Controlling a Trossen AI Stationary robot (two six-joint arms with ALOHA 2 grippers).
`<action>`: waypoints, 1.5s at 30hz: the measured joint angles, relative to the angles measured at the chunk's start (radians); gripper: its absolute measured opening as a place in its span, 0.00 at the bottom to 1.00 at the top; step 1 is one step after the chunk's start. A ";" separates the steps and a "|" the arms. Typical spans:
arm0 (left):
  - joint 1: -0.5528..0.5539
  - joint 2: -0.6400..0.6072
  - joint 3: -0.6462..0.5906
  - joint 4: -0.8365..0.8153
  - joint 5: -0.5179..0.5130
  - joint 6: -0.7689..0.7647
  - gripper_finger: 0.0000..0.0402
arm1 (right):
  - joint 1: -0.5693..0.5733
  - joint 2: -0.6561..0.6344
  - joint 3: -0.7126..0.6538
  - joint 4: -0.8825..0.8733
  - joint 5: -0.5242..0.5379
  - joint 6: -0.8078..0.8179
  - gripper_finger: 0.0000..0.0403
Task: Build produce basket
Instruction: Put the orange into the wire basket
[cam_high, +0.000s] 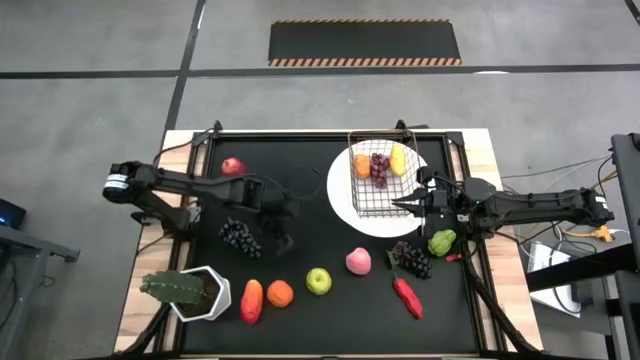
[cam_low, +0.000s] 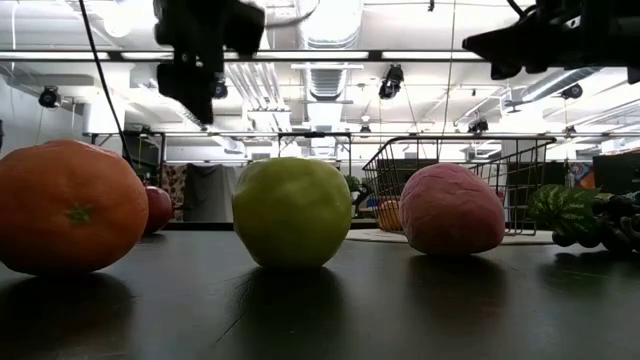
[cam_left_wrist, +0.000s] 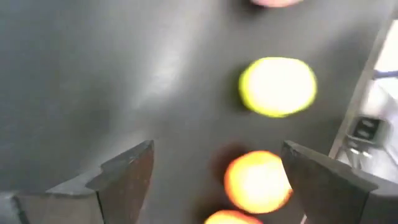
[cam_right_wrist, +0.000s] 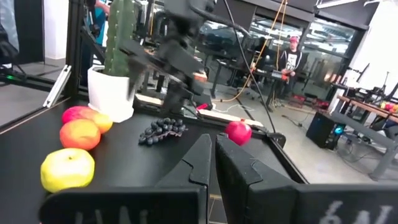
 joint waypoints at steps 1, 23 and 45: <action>-0.027 0.000 0.001 0.016 0.001 0.002 0.83 | 0.000 0.000 -0.001 -0.001 0.001 -0.001 0.03; -0.416 0.266 0.338 -0.137 -0.210 0.111 0.83 | 0.000 0.000 -0.001 -0.007 -0.001 -0.034 0.03; -0.503 0.371 0.288 -0.144 -0.265 0.340 0.83 | 0.000 0.001 -0.007 -0.008 -0.002 0.000 0.03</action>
